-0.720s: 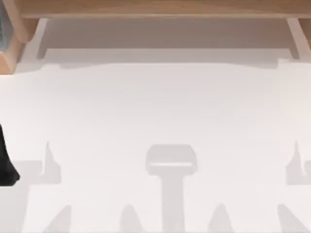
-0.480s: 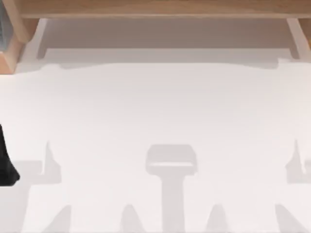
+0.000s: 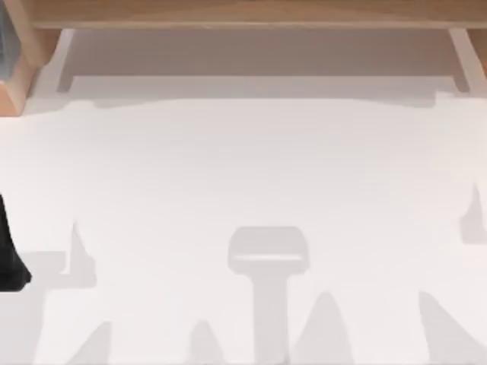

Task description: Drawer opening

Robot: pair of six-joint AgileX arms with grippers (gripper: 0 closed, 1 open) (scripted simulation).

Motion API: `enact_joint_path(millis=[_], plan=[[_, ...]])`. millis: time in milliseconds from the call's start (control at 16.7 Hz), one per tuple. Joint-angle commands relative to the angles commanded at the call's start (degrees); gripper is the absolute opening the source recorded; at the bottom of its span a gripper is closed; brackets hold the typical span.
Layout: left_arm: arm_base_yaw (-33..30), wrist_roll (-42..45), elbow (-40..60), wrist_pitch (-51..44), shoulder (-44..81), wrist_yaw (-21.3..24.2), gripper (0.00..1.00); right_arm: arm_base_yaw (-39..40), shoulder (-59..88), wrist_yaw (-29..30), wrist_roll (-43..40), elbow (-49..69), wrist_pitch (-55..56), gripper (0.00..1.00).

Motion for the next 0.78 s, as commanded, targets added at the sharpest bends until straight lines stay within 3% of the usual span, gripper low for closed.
enact_joint_path(millis=[480, 780], plan=[[0.0, 0.0, 0.0, 0.0, 0.0, 0.0, 1.00, -16.1, 34.9, -15.8, 0.7, 12.2, 21.5, 1.00], [0.0, 0.0, 0.0, 0.0, 0.0, 0.0, 1.00, -20.3, 45.0, -20.8, 0.4, 16.0, 28.0, 1.00]])
